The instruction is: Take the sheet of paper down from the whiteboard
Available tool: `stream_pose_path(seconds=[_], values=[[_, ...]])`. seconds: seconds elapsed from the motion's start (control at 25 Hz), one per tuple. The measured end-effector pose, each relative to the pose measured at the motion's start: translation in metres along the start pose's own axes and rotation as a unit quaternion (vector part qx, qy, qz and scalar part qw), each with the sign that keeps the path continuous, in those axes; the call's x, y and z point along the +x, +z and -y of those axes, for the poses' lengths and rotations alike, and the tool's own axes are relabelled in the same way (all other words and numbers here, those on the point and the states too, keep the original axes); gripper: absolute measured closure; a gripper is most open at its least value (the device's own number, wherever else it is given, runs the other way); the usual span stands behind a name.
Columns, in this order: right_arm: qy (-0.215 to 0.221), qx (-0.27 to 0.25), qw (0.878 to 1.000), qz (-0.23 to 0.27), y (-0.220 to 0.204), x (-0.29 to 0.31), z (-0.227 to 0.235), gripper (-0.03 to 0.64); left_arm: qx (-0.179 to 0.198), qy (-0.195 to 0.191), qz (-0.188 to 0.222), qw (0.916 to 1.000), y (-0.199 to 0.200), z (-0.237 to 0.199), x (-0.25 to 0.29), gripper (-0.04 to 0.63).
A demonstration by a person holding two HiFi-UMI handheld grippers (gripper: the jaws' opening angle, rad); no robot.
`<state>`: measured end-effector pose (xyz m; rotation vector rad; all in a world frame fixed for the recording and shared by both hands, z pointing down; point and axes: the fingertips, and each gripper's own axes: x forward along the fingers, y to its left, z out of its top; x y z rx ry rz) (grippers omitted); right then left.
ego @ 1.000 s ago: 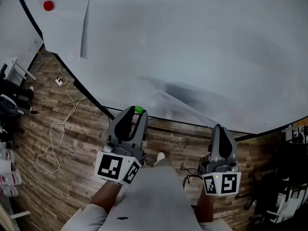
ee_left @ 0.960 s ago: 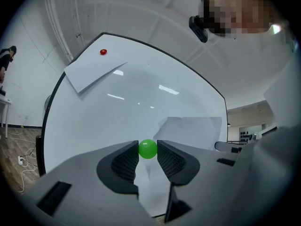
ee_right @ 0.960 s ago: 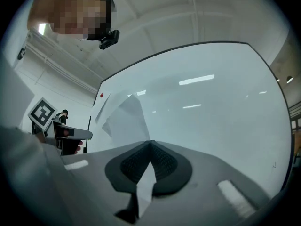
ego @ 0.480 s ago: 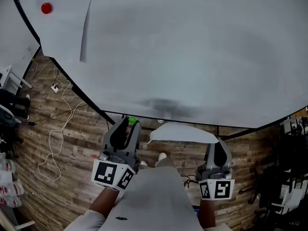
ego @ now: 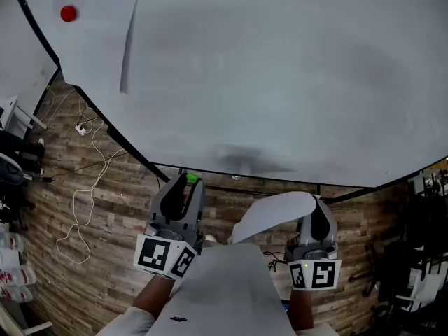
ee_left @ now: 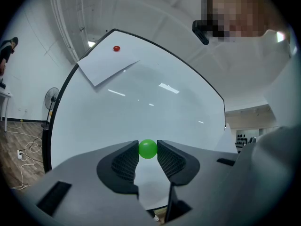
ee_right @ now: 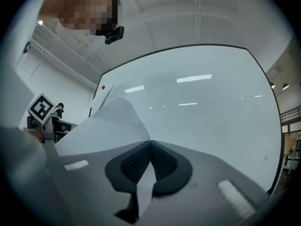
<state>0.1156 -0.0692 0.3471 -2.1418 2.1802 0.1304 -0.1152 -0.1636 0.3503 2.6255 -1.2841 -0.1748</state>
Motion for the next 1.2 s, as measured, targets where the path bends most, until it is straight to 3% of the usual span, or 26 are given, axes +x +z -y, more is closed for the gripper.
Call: stream_pose_path(seconds=[1.2], values=[[-0.018,0.000,1.000,-0.003,0.004,0.011,-0.004,0.606,-0.008,0.000,0.004,1.0000,0.001,-0.002,-0.010,0.469]])
